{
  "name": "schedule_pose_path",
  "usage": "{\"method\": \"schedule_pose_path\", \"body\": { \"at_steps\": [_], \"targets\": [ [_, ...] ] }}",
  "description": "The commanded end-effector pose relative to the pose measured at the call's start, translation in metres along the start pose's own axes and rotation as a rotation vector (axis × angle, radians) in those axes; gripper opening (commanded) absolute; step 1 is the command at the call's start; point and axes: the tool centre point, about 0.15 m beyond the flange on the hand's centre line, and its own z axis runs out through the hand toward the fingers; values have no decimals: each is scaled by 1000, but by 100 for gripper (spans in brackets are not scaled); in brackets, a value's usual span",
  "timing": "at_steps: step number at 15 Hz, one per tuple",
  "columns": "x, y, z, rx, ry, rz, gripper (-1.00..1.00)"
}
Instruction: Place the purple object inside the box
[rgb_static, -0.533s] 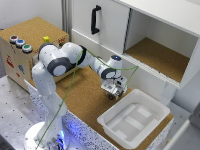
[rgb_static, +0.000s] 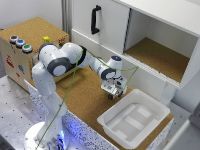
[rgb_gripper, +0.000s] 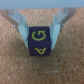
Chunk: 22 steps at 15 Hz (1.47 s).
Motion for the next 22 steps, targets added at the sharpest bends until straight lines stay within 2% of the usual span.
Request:
{"method": "schedule_pose_path", "body": {
  "at_steps": [1,5,8,9,11,12,15,22],
  "targets": [
    [-15,13,-63,24,153,67,-100],
    [-24,48,-103,17,227,163,-100],
    [-38,88,-122,-17,245,254,-100],
    [-43,104,-125,-6,245,289,-100],
    [-56,131,-126,-21,246,382,-100],
    [-62,144,-124,-2,241,433,-100],
    [-76,177,-101,3,193,603,-100],
    [-90,233,-25,-21,11,892,-100]
  ]
}}
